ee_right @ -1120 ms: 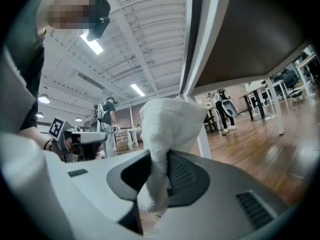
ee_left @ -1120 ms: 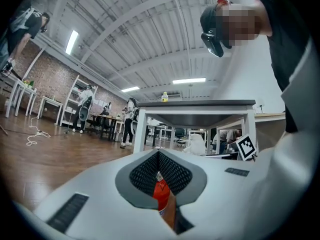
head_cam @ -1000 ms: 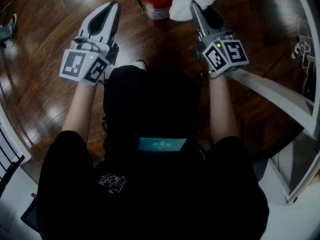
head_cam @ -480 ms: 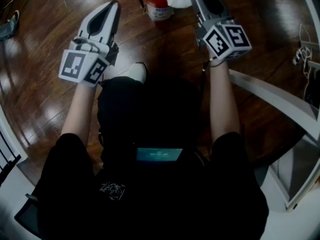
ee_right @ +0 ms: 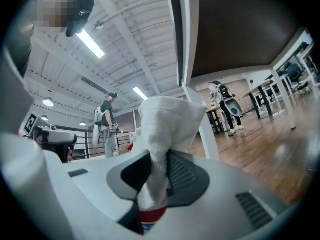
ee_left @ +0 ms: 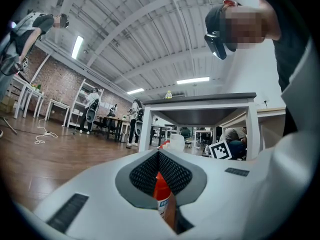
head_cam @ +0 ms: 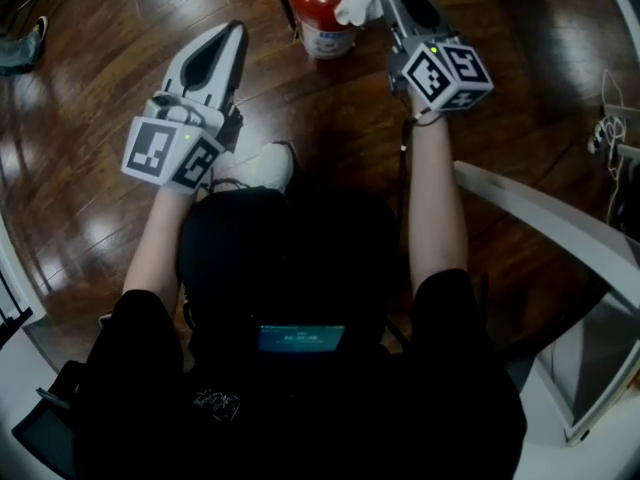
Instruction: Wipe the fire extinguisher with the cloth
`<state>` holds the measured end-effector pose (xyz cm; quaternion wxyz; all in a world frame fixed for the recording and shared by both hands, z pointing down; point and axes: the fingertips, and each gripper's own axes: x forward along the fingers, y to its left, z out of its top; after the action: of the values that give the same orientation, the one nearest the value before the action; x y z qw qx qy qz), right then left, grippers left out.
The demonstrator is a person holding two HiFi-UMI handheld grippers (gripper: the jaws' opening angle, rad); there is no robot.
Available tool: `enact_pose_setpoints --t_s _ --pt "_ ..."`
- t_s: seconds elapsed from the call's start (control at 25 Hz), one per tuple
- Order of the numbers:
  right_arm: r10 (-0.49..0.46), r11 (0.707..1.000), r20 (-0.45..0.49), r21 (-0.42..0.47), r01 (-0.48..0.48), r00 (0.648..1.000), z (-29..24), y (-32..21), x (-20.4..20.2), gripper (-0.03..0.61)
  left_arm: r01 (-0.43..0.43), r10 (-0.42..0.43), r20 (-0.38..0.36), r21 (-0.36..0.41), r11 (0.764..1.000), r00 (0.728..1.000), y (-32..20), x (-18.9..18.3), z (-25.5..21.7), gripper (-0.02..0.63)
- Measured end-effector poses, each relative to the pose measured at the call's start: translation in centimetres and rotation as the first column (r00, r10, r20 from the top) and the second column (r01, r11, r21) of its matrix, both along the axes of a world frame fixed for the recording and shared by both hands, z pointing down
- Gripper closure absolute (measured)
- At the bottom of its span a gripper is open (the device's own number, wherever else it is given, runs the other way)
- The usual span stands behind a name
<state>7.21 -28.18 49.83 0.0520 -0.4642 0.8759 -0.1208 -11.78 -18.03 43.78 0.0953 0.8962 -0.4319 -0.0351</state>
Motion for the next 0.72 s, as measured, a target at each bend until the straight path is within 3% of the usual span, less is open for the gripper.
enact_pose_setpoints --t_s 0.32,0.52,0.72 --pt "0.059 0.994 0.045 -0.096 -0.054 0.997 5.6 -0.1 1.8 0.48 0.011 -0.011 -0.015 0.006 1.0 1.0 -0.1 -0.5 -0.1 0.615" --pt "0.051 0.982 -0.041 -0.182 -0.058 0.998 10.9 -0.5 2.1 0.482 0.002 -0.002 -0.017 0.003 1.0 1.0 0.0 -0.6 0.3 0.615" --pt "0.028 0.949 -0.098 -0.311 -0.057 0.995 17.7 -1.1 1.9 0.483 -0.002 0.002 -0.027 0.0 1.0 1.0 0.1 -0.6 0.4 0.615"
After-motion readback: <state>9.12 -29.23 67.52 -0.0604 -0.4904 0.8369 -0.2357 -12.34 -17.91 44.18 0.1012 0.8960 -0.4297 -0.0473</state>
